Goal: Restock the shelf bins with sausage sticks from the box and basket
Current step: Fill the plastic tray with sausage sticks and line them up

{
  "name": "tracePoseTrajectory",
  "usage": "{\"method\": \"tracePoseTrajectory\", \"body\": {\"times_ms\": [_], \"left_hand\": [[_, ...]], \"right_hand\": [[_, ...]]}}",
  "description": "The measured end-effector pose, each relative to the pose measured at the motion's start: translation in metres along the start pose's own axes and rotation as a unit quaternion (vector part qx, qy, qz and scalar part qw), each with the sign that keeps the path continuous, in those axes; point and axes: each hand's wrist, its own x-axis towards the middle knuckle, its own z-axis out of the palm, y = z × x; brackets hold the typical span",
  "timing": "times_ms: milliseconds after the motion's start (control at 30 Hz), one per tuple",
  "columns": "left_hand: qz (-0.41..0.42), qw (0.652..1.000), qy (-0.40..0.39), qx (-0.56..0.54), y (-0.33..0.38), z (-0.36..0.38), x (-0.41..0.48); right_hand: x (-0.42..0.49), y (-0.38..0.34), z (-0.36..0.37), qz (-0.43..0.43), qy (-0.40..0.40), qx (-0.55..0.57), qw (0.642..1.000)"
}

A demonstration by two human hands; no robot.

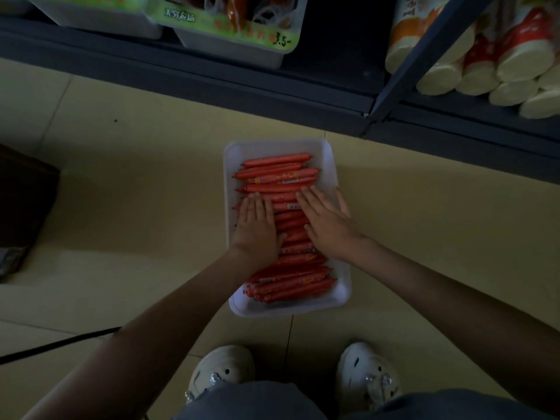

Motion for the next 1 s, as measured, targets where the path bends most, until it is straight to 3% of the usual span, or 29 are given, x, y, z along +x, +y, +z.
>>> {"method": "tracePoseTrajectory", "body": {"times_ms": [67,133,233,333,467,533,600,667,700,767,867,933,1000], "left_hand": [[0.042,0.997,0.062,0.003,0.002,-0.004,-0.005],[0.073,0.99,0.124,0.004,-0.001,-0.006,-0.001],[0.023,0.99,0.138,0.013,-0.011,-0.013,0.009],[0.028,0.999,0.039,-0.009,-0.016,-0.004,0.019],[0.096,0.993,-0.053,-0.042,-0.018,-0.004,0.015],[0.14,0.989,-0.003,-0.042,-0.027,-0.011,0.011],[0.166,0.975,0.143,-0.039,-0.037,-0.013,0.007],[0.146,0.957,0.248,-0.044,-0.046,-0.008,0.004],[0.12,0.957,0.259,-0.043,-0.049,-0.004,0.001],[0.052,0.965,0.241,-0.086,-0.051,0.006,-0.009],[-0.022,0.956,0.209,-0.205,-0.047,0.02,-0.022],[-0.069,0.927,0.189,-0.317,-0.041,0.023,-0.026],[-0.129,0.872,0.164,-0.443,-0.036,0.018,-0.023]], "right_hand": [[0.005,0.001,-0.003,0.012,0.006,0.001,1.0],[0.008,0.0,-0.006,0.016,-0.038,-0.015,0.999],[0.01,0.001,-0.005,0.015,-0.04,-0.019,0.999],[0.005,0.003,0.0,-0.003,-0.015,-0.031,0.999],[0.004,0.003,0.001,-0.022,0.01,-0.036,0.999],[0.004,0.004,0.0,-0.001,0.035,0.025,0.999],[0.0,0.005,-0.002,0.048,0.1,0.076,0.991],[-0.005,0.009,0.0,0.119,0.119,0.138,0.976],[-0.009,0.012,0.001,0.141,0.112,0.173,0.968],[-0.018,0.013,0.005,0.173,0.107,0.272,0.941],[-0.027,0.007,0.009,0.23,0.08,0.45,0.859],[-0.026,0.003,0.008,0.237,0.078,0.516,0.819],[-0.023,0.001,0.005,0.215,0.105,0.552,0.799]]}}
